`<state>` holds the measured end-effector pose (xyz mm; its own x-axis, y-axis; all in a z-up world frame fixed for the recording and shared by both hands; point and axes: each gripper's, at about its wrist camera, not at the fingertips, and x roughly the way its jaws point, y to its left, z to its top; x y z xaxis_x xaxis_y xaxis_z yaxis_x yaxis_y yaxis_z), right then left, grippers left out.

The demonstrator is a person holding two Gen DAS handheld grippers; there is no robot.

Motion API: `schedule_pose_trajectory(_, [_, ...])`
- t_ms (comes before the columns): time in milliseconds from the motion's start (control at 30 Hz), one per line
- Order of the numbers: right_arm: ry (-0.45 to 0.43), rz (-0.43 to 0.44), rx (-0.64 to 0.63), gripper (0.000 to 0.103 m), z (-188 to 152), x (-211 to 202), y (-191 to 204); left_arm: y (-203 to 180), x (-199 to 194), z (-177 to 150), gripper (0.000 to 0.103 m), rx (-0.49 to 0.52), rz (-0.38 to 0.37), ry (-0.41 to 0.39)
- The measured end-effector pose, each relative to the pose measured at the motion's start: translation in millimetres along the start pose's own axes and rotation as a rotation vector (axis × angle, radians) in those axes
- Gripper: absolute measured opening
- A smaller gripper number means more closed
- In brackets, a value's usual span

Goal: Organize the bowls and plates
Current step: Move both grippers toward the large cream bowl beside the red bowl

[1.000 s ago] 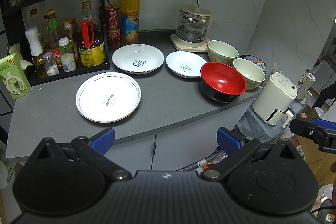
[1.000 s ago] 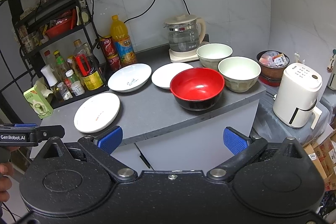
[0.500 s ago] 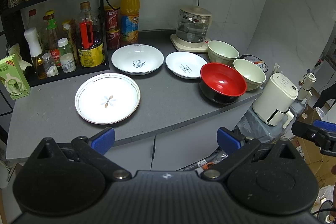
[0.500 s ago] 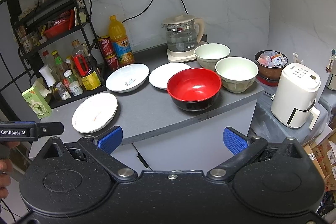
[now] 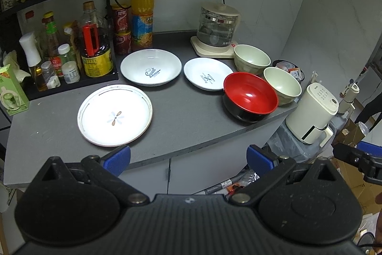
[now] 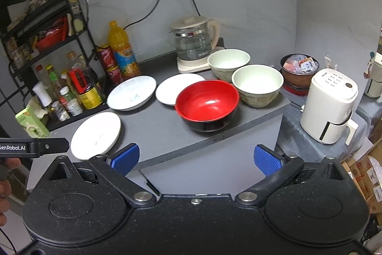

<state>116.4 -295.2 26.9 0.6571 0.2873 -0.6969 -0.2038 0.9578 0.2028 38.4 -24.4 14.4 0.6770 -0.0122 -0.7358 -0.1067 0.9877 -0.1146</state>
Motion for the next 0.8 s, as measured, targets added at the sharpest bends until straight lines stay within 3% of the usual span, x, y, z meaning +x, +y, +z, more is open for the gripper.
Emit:
schedule_pose_trajectory(267, [0.002, -0.038, 0.046, 0.103, 19.7, 29.0, -19.5, -17.1, 39.4, 30.8, 0.102, 0.034, -0.043, 0.013])
schedule_pose_trajectory(633, [0.014, -0.13, 0.118, 0.103, 59.1, 80.1, -37.1, -39.2, 111.7, 99.0, 0.102, 0.081, -0.121, 0.039])
schedule_pose_trajectory(800, [-0.026, -0.245, 0.148, 0.103, 71.0, 97.9, -47.9, -47.6, 149.0, 126.7, 0.102, 0.1, -0.157, 0.051])
